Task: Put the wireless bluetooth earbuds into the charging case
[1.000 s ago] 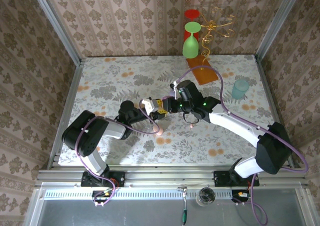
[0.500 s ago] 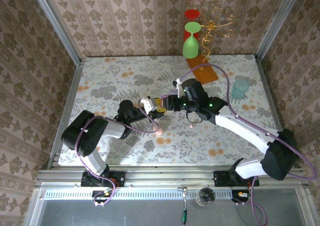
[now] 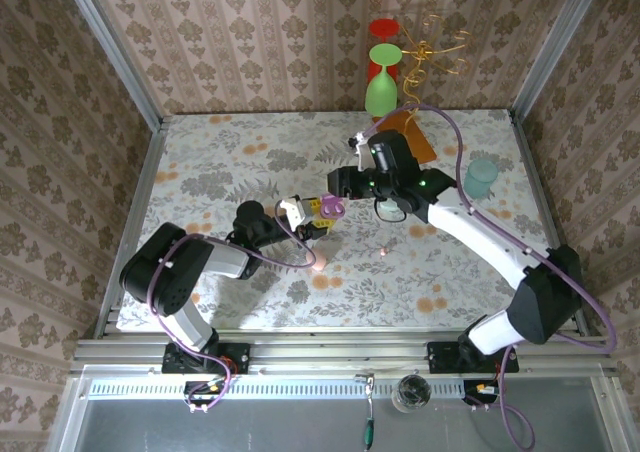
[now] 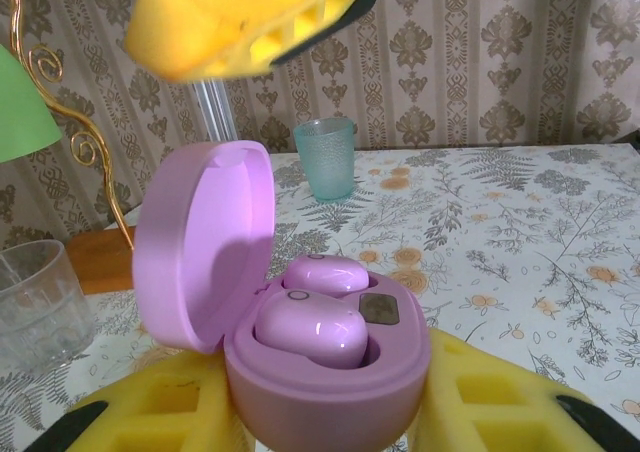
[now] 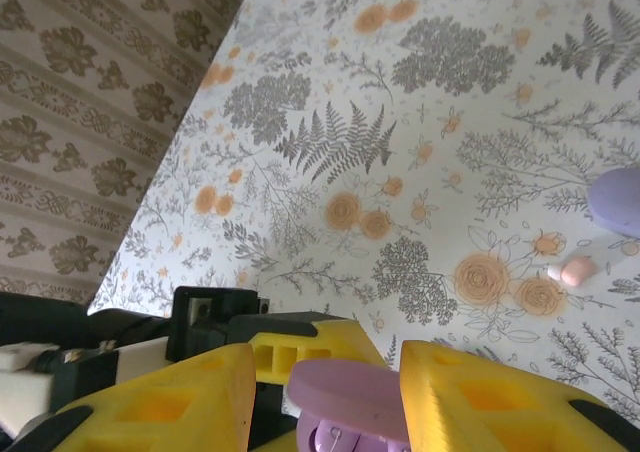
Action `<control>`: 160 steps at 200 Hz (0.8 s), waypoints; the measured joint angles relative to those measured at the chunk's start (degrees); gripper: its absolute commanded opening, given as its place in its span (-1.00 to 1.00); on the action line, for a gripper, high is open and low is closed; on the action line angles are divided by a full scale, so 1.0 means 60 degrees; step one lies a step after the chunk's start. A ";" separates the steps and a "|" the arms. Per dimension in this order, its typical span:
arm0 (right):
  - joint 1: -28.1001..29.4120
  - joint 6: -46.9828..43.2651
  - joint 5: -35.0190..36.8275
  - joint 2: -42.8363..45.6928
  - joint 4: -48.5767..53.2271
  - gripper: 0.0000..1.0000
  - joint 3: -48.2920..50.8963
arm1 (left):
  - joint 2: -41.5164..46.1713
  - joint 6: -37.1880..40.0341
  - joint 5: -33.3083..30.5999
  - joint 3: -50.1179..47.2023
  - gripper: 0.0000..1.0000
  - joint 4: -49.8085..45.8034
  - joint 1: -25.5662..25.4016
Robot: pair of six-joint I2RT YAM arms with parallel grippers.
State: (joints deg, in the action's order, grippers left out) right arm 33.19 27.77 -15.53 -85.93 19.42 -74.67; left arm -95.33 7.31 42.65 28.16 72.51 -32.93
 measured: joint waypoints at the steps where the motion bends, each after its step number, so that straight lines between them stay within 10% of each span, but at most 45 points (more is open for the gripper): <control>1: 0.0000 0.0004 -0.0015 -0.0018 0.0007 -0.12 -0.0007 | 0.0000 0.0000 -0.0004 0.0000 -0.39 -0.0004 0.0000; 160: -0.1260 0.3362 -0.2936 0.1530 -0.3078 0.36 0.3406 | 0.0637 -0.1231 -0.0076 0.0280 -0.37 -0.0007 -0.0015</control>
State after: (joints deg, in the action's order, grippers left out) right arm 25.63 47.94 -33.15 -76.75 0.95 -54.24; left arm -91.50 -0.08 42.19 29.85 72.47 -33.01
